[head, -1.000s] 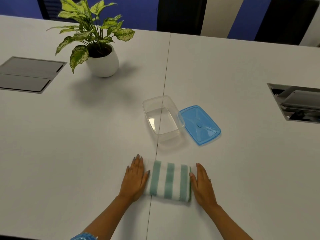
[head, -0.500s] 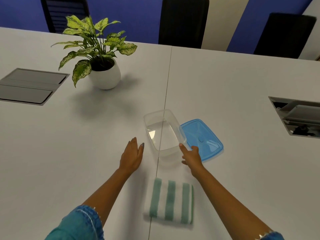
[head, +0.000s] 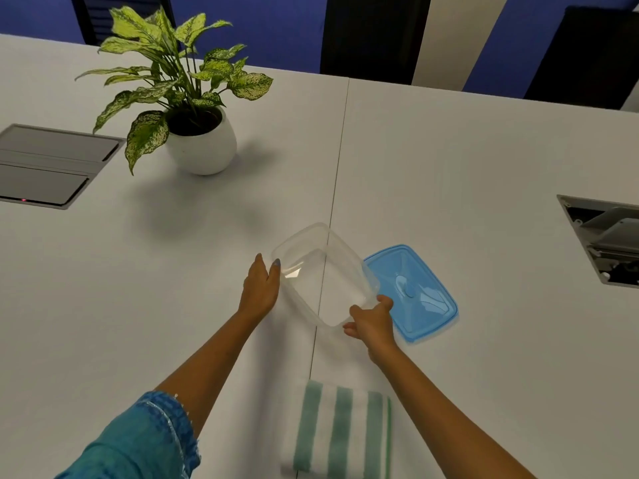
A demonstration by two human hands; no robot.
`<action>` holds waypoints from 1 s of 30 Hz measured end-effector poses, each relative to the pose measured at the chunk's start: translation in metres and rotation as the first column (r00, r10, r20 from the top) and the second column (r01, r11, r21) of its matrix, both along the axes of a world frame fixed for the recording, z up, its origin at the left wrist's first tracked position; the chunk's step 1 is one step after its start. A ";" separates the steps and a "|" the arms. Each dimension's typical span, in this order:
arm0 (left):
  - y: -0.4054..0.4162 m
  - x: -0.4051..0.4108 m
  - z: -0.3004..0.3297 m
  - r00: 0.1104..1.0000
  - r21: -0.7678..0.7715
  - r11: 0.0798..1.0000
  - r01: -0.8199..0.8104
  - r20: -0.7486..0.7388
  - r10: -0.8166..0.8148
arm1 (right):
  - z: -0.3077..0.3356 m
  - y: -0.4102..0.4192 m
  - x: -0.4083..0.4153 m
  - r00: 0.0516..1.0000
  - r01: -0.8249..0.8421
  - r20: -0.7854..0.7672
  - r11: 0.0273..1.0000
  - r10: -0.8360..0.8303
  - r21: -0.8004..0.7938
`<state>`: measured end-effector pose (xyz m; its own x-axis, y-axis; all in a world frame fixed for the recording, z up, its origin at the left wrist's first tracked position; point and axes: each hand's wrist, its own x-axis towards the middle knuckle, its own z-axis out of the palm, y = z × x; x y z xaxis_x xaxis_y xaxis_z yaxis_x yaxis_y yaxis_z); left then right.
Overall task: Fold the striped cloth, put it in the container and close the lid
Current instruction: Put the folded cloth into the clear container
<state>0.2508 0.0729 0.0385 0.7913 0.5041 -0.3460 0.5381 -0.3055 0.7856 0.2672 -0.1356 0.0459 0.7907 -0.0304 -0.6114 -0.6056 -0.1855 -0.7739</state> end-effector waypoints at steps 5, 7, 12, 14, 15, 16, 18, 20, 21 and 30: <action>0.018 -0.003 0.004 0.999 -0.088 0.996 -0.003 -0.040 -0.001 | 0.001 -0.035 0.013 0.982 -0.123 0.122 0.981 0.142 -0.152; 0.021 -0.013 0.008 0.990 -0.205 0.974 0.096 -0.083 -0.115 | 0.004 -0.048 0.013 0.965 -0.182 0.154 0.964 0.213 -0.196; 0.011 -0.049 0.017 0.947 -0.525 0.825 0.209 -0.102 -0.305 | 0.009 -0.078 0.005 0.910 -0.285 0.205 0.904 0.359 -0.320; 0.002 -0.061 0.017 0.929 -0.537 0.806 0.249 -0.104 -0.356 | 0.009 -0.087 -0.002 0.898 -0.311 0.200 0.886 0.393 -0.345; -0.002 -0.066 0.014 0.923 -0.531 0.804 0.266 -0.101 -0.372 | 0.009 -0.091 -0.005 0.894 -0.318 0.200 0.881 0.402 -0.349; -0.006 -0.069 0.012 0.920 -0.522 0.806 0.280 -0.095 -0.381 | 0.009 -0.094 -0.009 0.893 -0.320 0.197 0.880 0.404 -0.350; -0.012 -0.076 0.009 0.921 -0.493 0.821 0.289 -0.092 -0.380 | 0.010 -0.098 -0.017 0.899 -0.327 0.182 0.886 0.399 -0.329; -0.016 -0.081 0.008 0.924 -0.457 0.839 0.296 -0.086 -0.373 | 0.012 -0.099 -0.023 0.902 -0.340 0.163 0.892 0.399 -0.299; -0.018 -0.083 0.008 0.926 -0.443 0.845 0.299 -0.079 -0.369 | 0.011 -0.099 -0.026 0.904 -0.344 0.156 0.894 0.398 -0.288; -0.030 -0.111 -0.001 0.970 -0.449 0.889 0.087 -0.165 -0.178 | 0.004 -0.106 -0.064 0.979 -0.124 0.132 0.971 0.153 -0.207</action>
<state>0.1400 0.0430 0.0379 0.7333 0.1616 -0.6604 0.6732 -0.0369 0.7385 0.2029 -0.2418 0.0501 0.8758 -0.0225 -0.4821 -0.4466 -0.4165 -0.7919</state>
